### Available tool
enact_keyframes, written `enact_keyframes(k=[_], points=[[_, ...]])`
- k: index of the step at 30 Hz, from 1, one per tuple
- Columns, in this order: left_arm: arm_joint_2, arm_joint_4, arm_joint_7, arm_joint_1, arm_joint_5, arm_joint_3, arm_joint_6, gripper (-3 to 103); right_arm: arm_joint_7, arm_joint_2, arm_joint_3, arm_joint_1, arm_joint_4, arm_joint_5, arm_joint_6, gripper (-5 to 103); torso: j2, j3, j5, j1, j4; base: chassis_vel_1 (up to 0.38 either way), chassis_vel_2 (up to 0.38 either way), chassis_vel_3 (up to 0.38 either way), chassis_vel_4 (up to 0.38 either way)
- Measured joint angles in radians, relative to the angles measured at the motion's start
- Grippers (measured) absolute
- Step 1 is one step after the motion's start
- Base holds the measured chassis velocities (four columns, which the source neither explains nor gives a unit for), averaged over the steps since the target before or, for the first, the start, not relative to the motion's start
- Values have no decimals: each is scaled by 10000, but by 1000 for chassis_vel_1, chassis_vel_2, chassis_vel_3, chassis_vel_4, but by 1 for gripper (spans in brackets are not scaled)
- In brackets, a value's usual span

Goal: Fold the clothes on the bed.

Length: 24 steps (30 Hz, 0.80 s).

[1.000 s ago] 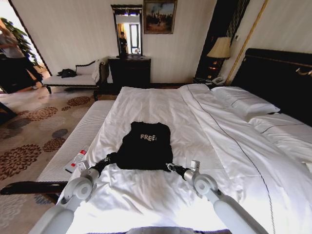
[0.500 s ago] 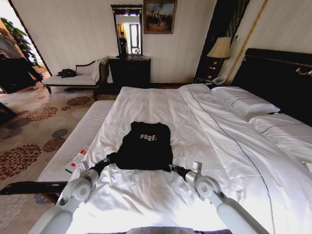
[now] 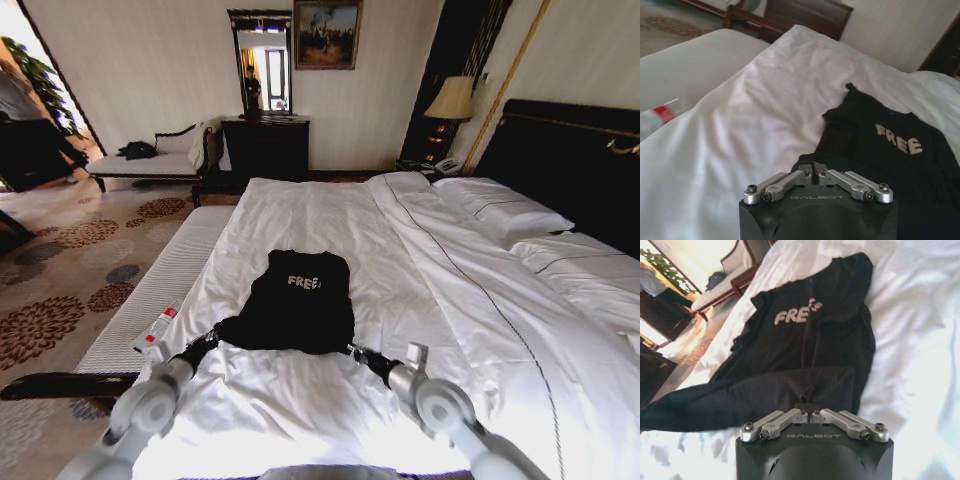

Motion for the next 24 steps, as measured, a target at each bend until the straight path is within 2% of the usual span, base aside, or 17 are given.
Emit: enact_keyframes(k=[2, 3, 4, 7, 13, 17, 24], points=[[-335, -392, 178, 996, 407, -214, -76, 1, 43, 164, 179, -815, 323, -366, -101, 0, 0, 0, 1, 0, 1, 0, 0, 0, 0], [-335, -392, 178, 996, 407, -214, -76, 1, 43, 164, 179, -815, 323, -366, -101, 0, 0, 0, 1, 0, 1, 0, 0, 0, 0], [-455, -563, 302, 1597, 764, -284, -143, 1, 75, 286, 208, -1324, 471, -651, -232, 0, 0, 0, 4, -1, 2, 0, 0, 0, 0], [-586, -715, 378, 2377, 1319, -399, -234, 1, 141, 663, 212, -2135, 621, -1208, -395, 0, 0, 0, 2, -1, -3, 0, 0, 0, 0], [-824, -772, 412, 3193, 1515, -863, -450, 1, 594, 1236, 502, -3282, 895, -1757, -756, 0, 0, 0, 1, -1, -1, 0, 0, 0, 0], [-880, -602, 462, 3769, 1516, -1221, -688, 1, 771, 1604, 604, -4365, 1211, -2543, -935, 0, -2, 1, 1, -1, -1, 0, 0, 0, 0], [-838, -494, 459, 4066, 1472, -1524, -816, 1, 1115, 1699, 760, -5112, 1634, -2841, -1379, 0, -1, 0, 0, -1, -1, 0, 0, 0, 0]])
